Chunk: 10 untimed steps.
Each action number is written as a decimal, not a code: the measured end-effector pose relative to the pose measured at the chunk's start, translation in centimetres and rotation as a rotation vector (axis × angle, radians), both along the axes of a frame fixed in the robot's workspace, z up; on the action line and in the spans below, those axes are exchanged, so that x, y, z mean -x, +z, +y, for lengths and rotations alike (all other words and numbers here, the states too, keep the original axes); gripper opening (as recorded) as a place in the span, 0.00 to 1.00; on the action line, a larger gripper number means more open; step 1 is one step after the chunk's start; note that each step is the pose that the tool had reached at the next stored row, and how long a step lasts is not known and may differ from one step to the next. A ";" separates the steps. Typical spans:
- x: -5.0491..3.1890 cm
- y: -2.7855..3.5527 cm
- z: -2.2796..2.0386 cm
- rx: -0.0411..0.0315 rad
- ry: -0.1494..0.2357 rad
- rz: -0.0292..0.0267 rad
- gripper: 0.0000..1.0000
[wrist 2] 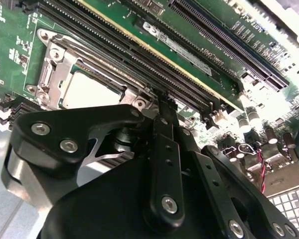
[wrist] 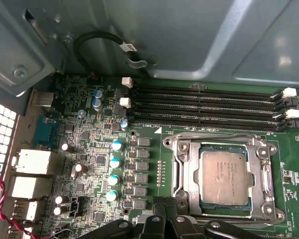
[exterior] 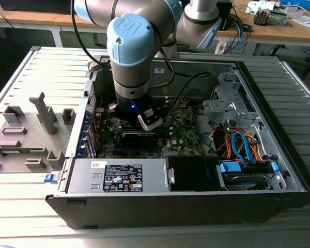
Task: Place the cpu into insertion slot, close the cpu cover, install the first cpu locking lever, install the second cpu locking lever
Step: 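Install the second cpu locking lever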
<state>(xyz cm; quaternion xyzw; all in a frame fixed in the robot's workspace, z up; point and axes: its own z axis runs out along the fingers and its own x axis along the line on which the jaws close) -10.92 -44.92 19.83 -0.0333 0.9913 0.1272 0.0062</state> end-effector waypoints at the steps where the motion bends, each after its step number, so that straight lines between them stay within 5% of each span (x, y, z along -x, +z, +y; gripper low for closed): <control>1: 0.00 0.00 -0.04 0.0000 0.000 0.0000 0.11; 6: 0.00 0.08 -0.13 0.0062 0.004 -0.0003 0.11; 10: -0.04 1.43 -0.12 0.0099 0.004 -0.0003 0.11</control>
